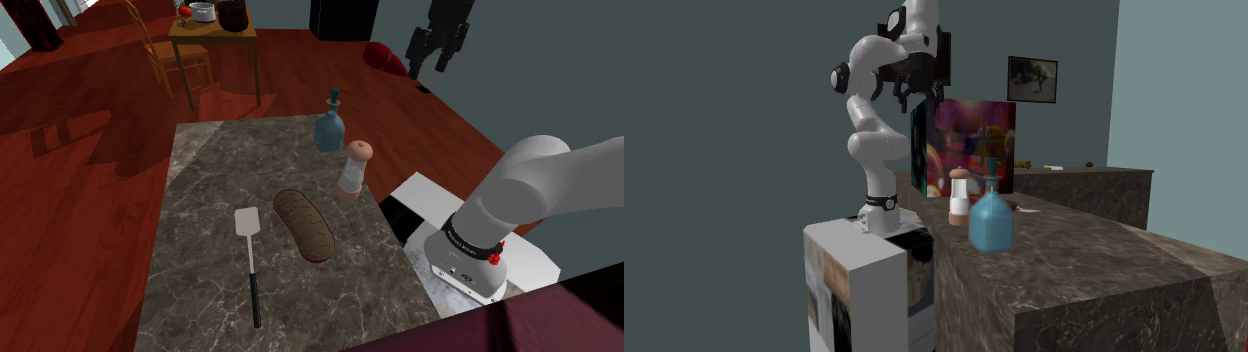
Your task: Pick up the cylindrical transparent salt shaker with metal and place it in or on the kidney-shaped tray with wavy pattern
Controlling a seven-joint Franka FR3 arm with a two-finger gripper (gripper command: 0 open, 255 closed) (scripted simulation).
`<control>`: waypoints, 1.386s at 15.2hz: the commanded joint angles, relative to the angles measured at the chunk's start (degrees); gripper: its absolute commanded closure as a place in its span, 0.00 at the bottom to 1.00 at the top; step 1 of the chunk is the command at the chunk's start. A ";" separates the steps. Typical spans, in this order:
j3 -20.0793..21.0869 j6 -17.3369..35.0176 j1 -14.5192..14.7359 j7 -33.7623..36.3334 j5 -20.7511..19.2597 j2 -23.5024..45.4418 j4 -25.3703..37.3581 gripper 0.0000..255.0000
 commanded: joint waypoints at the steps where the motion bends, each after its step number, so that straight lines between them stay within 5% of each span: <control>1: 0.00 0.00 0.00 0.00 0.00 0.00 0.00 0.00; 16: 11.63 21.16 10.05 5.91 9.60 6.90 -15.57 0.00; 21: 12.53 25.78 10.66 6.16 10.31 8.52 -18.61 0.00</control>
